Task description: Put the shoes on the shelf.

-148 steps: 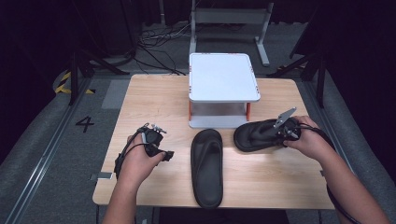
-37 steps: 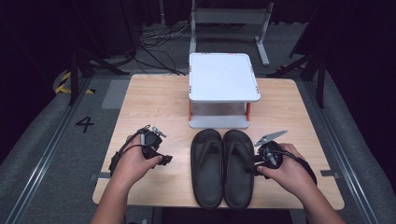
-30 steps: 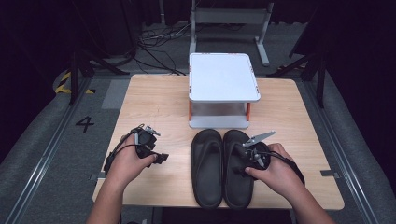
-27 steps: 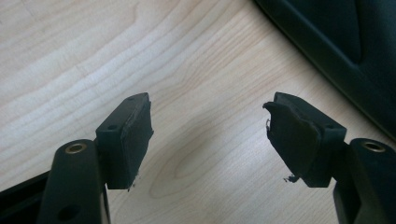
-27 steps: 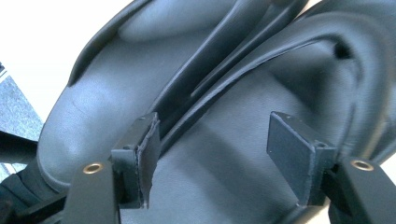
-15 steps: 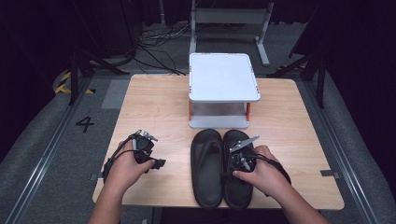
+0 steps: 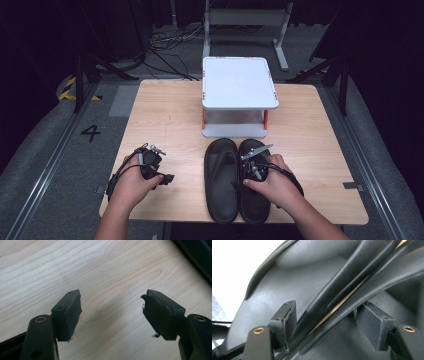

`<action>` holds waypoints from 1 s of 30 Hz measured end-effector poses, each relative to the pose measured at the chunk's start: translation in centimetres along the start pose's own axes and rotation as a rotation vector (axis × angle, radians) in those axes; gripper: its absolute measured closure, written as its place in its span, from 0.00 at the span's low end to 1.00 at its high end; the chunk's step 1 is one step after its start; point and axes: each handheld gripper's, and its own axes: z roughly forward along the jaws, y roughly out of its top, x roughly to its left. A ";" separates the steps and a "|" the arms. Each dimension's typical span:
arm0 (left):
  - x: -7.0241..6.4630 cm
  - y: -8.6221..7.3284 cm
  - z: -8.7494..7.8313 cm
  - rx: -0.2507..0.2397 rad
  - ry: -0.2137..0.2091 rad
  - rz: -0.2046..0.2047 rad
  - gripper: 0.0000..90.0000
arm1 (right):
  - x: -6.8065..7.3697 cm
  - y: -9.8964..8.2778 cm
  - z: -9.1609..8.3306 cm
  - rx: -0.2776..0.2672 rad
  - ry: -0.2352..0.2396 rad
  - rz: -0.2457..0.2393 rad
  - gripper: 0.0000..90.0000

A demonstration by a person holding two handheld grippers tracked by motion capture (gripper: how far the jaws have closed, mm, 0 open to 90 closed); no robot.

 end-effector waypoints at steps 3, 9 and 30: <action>0.0 -0.2 0.0 0.004 0.002 -0.006 0.34 | 0.2 0.2 0.6 -0.002 -0.025 -0.023 0.34; 0.0 -0.4 -0.2 0.000 0.007 -0.011 0.34 | 0.9 -0.2 1.0 0.017 -0.049 -0.179 0.19; -0.3 0.4 0.4 0.010 -0.004 0.009 0.34 | 1.1 -0.5 0.7 -0.070 -0.125 -0.028 0.54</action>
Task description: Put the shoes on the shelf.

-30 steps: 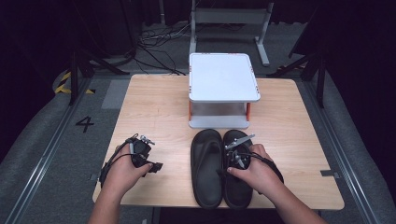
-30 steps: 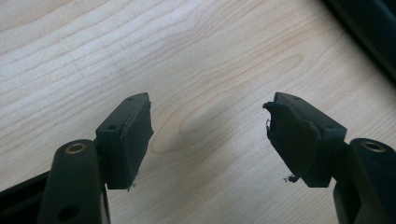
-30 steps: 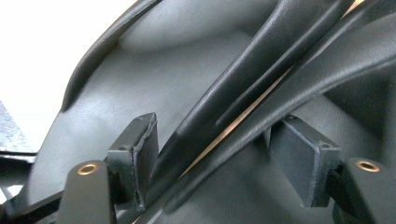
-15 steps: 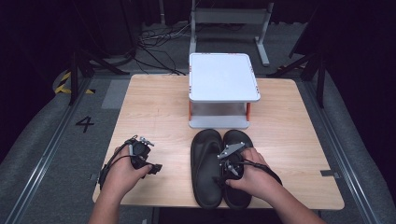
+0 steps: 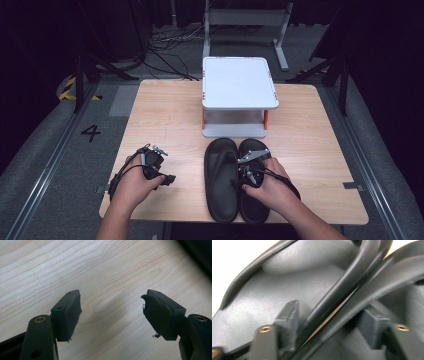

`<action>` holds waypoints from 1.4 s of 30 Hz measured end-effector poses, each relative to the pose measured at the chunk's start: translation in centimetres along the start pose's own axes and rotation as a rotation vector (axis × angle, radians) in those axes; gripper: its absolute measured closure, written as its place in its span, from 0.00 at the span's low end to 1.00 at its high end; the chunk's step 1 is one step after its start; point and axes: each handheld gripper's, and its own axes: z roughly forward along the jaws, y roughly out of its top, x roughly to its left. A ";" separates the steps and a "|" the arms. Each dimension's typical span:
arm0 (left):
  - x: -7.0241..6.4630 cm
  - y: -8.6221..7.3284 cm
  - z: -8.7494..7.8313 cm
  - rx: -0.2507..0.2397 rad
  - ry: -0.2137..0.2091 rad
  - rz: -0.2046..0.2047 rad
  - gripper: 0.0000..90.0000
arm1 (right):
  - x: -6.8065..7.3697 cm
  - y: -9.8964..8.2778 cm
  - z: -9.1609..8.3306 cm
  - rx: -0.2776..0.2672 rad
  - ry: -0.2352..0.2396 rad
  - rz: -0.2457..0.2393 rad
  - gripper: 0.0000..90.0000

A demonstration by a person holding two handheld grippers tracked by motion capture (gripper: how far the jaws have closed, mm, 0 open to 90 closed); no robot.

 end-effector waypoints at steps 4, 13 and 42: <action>0.1 0.1 0.2 0.004 -0.002 0.004 0.34 | -0.6 0.0 -0.3 0.019 -0.007 -0.011 0.65; 0.0 0.2 0.3 0.004 -0.003 0.004 0.34 | -1.6 0.0 -0.9 0.050 -0.004 0.010 0.85; 0.5 0.0 -0.1 -0.014 -0.004 -0.007 0.34 | -6.9 6.3 -2.3 -0.103 -0.091 0.262 0.86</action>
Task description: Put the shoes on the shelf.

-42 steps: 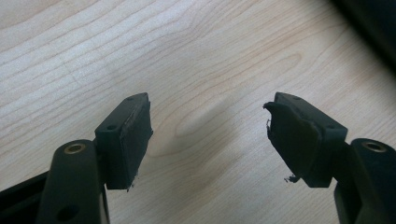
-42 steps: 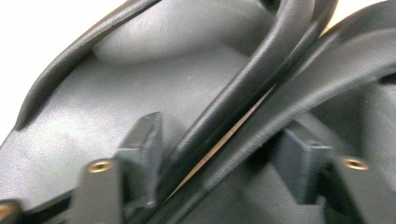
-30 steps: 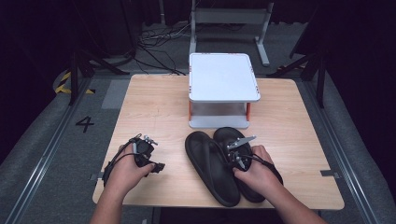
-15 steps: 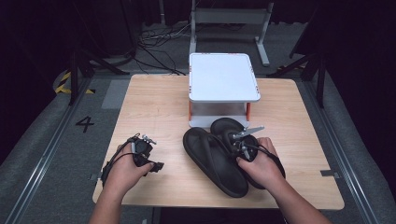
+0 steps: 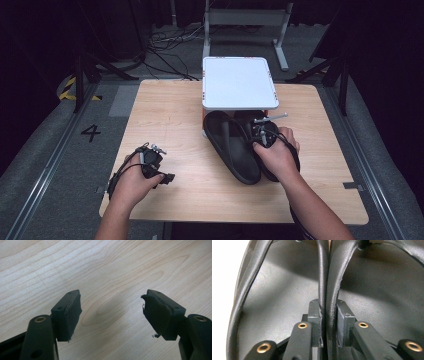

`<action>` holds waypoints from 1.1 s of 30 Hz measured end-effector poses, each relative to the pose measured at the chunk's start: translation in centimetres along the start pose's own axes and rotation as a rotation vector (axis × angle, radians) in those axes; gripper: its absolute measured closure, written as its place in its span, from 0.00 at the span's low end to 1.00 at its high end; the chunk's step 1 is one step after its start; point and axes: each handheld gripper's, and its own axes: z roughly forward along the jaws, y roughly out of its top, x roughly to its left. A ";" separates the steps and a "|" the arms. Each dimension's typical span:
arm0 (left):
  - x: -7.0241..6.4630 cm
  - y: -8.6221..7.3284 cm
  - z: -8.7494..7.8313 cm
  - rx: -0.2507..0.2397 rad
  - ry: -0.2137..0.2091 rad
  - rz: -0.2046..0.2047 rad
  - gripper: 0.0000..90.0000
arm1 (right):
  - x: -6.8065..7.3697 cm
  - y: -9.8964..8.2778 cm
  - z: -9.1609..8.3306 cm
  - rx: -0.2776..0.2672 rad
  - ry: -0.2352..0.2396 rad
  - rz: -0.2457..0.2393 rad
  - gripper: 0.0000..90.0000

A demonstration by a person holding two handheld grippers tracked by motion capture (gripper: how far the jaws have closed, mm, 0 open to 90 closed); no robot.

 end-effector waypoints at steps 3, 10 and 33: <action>0.1 0.0 0.0 0.001 0.003 0.000 0.34 | -0.1 0.8 0.4 -0.007 -0.013 0.035 0.86; 0.1 0.0 0.0 0.002 -0.003 0.003 0.34 | 0.1 2.3 1.4 -0.051 -0.053 0.114 0.86; 0.0 0.1 0.2 -0.004 -0.004 0.013 0.34 | 0.1 3.7 6.4 -0.067 -0.116 0.189 0.83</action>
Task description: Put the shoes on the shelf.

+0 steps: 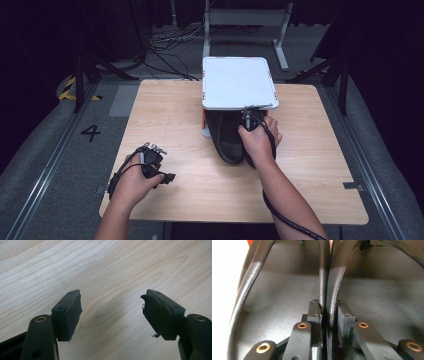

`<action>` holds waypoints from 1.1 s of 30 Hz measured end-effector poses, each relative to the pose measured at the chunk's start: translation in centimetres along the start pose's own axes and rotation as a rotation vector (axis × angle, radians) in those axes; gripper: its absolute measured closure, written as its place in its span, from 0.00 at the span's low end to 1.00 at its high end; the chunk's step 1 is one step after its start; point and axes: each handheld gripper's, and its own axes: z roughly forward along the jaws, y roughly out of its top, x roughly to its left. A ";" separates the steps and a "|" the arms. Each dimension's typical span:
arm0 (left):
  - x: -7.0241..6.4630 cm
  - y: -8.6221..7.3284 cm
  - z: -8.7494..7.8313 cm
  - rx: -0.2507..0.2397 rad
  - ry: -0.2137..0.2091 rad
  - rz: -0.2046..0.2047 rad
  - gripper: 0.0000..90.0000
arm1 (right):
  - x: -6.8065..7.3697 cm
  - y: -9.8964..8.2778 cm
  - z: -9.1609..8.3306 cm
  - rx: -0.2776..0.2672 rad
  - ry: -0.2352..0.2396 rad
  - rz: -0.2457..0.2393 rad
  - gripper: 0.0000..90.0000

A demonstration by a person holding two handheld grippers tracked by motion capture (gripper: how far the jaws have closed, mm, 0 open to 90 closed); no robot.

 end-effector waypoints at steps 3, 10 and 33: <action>-0.1 0.1 0.1 0.003 -0.005 -0.001 0.34 | -0.2 -0.3 0.3 -0.072 0.034 -0.035 0.64; -0.3 0.5 0.2 0.001 -0.006 0.012 0.34 | -1.3 -0.9 -2.1 -0.182 0.086 -0.067 0.48; -6.2 4.4 0.2 -0.092 -0.059 0.160 0.39 | -7.0 -7.9 -10.7 -0.100 0.171 -0.223 0.51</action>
